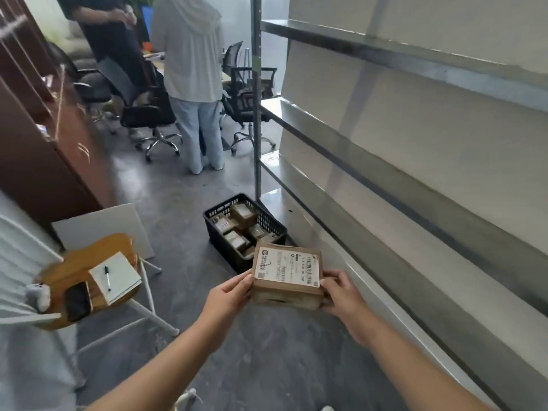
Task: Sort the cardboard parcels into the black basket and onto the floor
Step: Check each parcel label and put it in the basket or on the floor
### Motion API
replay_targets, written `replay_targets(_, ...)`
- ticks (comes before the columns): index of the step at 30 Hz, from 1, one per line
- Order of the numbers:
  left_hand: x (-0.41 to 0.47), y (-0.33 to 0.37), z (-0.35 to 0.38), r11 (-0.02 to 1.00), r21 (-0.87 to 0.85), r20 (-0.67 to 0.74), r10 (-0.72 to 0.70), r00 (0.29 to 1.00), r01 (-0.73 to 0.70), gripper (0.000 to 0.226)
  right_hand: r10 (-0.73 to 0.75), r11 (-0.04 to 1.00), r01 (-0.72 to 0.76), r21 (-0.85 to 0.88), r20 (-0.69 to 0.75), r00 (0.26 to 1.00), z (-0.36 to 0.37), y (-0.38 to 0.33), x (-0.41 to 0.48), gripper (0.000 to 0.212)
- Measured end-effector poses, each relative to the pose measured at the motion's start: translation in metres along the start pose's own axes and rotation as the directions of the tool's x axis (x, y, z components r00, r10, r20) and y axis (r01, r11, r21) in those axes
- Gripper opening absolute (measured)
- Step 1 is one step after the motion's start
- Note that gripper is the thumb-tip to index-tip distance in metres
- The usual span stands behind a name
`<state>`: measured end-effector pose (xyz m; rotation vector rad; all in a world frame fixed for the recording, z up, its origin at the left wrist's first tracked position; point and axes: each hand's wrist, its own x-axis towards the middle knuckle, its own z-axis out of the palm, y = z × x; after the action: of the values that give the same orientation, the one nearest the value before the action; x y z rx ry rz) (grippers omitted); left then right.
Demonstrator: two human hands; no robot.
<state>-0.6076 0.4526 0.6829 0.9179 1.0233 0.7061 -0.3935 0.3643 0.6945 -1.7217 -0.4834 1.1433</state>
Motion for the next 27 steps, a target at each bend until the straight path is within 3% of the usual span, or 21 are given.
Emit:
replay_targets(8, 0.083, 0.001, 0.043, 0.997, 0.013, -0.198, -0.077, 0.977, 0.081, 0.025, 0.015, 0.98, 0.014, -0.2, 0.143, 0.99, -0.021, -0.039, 0.131, 0.009)
replay_targets(14, 0.139, 0.032, 0.07, 1.0, -0.014, -0.263, -0.028, 0.964, 0.025, 0.035, -0.042, 0.976, 0.096, -0.198, 0.26, 0.965, -0.023, -0.098, 0.206, 0.02)
replay_targets(20, 0.171, 0.057, 0.057, 0.999, -0.015, -0.367, 0.022, 0.93, -0.029, 0.035, 0.027, 0.985, 0.038, -0.169, 0.367, 0.93, 0.011, -0.125, 0.246, 0.032)
replay_targets(27, 0.229, 0.071, 0.021, 0.998, -0.055, -0.419, 0.016, 0.908, -0.043, 0.034, 0.034, 0.971, 0.061, -0.232, 0.384, 0.923, 0.065, -0.147, 0.295, 0.034)
